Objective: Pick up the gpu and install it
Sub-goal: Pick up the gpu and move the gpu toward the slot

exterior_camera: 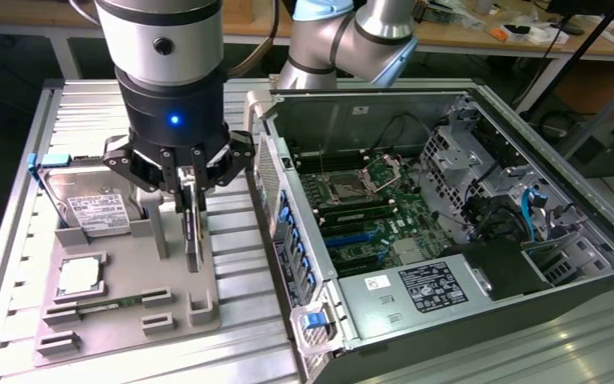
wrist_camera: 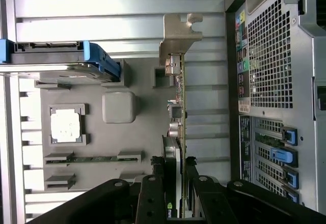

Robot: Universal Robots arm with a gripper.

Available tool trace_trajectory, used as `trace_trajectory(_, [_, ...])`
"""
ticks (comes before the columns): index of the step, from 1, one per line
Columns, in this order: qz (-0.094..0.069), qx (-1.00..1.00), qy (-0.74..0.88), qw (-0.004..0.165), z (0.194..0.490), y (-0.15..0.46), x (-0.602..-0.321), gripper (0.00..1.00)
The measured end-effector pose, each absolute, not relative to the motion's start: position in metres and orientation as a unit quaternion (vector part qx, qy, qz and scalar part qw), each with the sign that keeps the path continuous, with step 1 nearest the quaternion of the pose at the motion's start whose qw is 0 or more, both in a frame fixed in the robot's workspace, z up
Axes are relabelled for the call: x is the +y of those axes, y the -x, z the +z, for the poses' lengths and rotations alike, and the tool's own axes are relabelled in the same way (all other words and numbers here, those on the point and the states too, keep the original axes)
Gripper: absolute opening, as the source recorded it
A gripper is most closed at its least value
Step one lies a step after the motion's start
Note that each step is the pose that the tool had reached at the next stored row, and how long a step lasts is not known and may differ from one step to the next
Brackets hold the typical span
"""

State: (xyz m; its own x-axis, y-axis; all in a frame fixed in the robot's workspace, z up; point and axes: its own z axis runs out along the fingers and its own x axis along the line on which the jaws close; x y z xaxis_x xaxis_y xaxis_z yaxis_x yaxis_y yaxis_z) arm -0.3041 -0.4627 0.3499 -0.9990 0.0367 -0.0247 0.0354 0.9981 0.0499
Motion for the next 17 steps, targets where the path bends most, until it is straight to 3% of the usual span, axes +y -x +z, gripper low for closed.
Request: trace_trajectory(17, [0.025,0.999,-0.018,0.013,0.368,0.304,-0.463,0.27])
